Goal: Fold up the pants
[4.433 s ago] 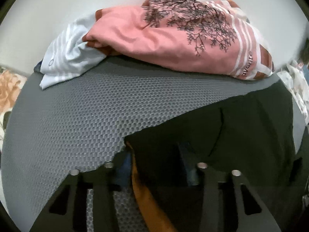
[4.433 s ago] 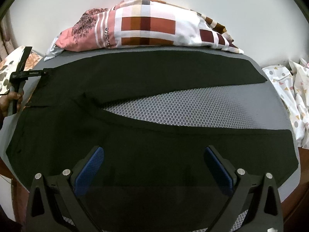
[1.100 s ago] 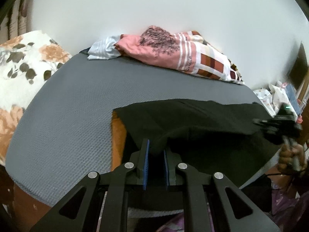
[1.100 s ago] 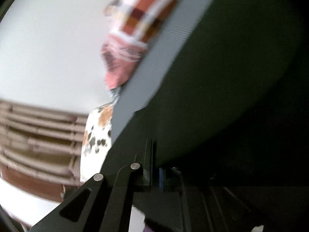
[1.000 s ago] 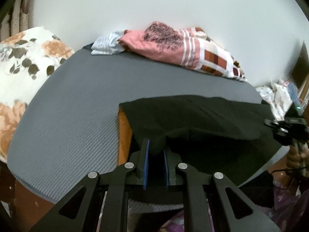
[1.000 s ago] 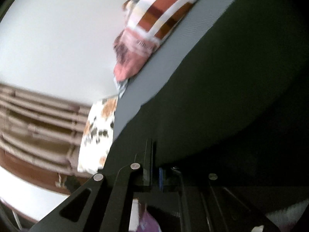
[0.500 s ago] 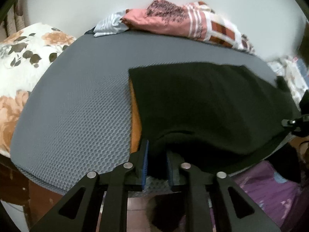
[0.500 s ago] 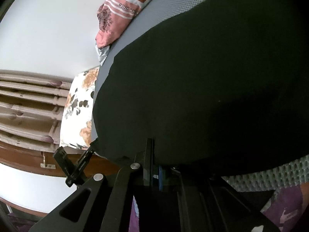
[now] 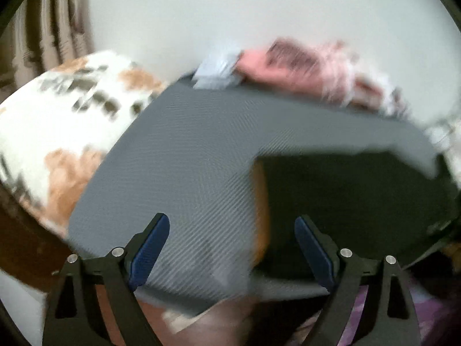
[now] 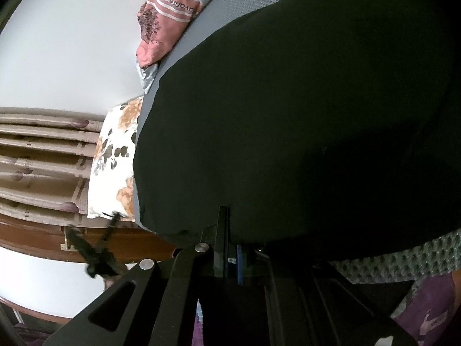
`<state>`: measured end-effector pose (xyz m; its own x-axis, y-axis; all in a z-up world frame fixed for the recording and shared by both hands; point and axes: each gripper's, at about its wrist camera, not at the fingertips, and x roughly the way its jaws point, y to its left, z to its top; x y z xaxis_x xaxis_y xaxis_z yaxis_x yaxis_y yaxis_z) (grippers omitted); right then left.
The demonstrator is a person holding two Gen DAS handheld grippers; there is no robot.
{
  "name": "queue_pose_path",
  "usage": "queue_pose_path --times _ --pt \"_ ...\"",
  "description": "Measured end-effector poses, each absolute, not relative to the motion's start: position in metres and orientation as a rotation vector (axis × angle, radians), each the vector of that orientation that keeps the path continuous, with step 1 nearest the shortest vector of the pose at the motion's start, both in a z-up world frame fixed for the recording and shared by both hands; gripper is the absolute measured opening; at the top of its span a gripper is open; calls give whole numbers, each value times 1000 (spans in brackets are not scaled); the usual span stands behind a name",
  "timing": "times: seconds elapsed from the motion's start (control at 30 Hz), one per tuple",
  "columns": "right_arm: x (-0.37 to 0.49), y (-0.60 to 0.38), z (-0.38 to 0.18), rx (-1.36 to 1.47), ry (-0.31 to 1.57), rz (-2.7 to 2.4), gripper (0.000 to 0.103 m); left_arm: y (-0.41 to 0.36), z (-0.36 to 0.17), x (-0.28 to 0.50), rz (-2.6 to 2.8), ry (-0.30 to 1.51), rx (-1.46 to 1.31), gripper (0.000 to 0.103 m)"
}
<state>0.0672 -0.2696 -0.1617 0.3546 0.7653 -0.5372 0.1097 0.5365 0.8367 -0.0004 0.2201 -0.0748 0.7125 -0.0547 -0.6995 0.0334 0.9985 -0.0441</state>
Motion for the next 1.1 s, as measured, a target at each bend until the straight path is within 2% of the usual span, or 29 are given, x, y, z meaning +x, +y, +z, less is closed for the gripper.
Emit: queue_pose_path --times 0.13,0.23,0.33,0.37,0.47,0.57,0.7,1.1 --pt "63 -268 -156 929 1141 533 6 165 -56 24 -191 767 16 89" --pt "62 -269 -159 951 1144 533 6 125 -76 42 -305 832 52 88" --pt "61 -270 -160 956 1147 540 6 100 -113 49 -391 964 102 77" --pt "61 -271 -160 962 1142 549 6 96 -121 50 -405 992 117 77" --pt "62 -279 -161 1006 1113 573 8 90 -146 45 -425 1071 135 77" --pt "62 -299 -163 1060 1057 544 9 87 -151 36 -429 1030 195 77" --pt "67 -341 -162 1077 982 436 22 84 -151 30 -431 1038 187 77" --pt "96 -476 -170 1340 669 325 25 83 -154 33 -443 1035 212 79"
